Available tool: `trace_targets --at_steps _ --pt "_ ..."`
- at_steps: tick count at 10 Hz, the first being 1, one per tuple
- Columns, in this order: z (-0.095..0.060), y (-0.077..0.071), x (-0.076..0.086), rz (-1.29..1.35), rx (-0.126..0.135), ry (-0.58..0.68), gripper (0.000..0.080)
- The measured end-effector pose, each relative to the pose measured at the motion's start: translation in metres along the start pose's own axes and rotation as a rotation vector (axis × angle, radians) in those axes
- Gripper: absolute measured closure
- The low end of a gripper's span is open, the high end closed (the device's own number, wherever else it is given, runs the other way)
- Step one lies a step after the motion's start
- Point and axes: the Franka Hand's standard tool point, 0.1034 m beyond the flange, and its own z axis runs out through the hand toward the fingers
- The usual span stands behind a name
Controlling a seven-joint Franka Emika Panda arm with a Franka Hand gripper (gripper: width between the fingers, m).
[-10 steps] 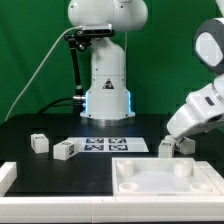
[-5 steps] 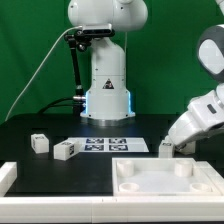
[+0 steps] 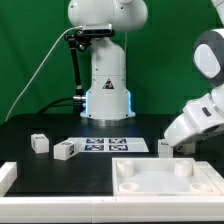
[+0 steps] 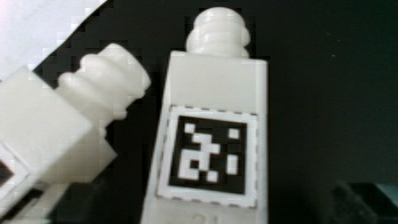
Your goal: Assemble one leg
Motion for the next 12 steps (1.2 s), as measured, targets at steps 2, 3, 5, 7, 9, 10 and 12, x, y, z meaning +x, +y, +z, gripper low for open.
trace_targets --at_steps 2,3,5,7,9,10,12 --pt "0.0 0.0 0.0 0.0 0.0 0.0 0.0368" --pt "0.0 0.0 0.0 0.0 0.0 0.0 0.0511" --pt "0.0 0.0 0.0 0.0 0.0 0.0 0.051" --pt "0.0 0.0 0.0 0.0 0.0 0.0 0.051" --pt "-0.014 0.0 -0.011 -0.019 0.033 -0.023 0.051" --pt "-0.038 0.001 -0.025 -0.007 0.072 -0.029 0.0509" --pt "-0.072 0.006 -0.049 0.013 0.106 -0.055 0.0509"
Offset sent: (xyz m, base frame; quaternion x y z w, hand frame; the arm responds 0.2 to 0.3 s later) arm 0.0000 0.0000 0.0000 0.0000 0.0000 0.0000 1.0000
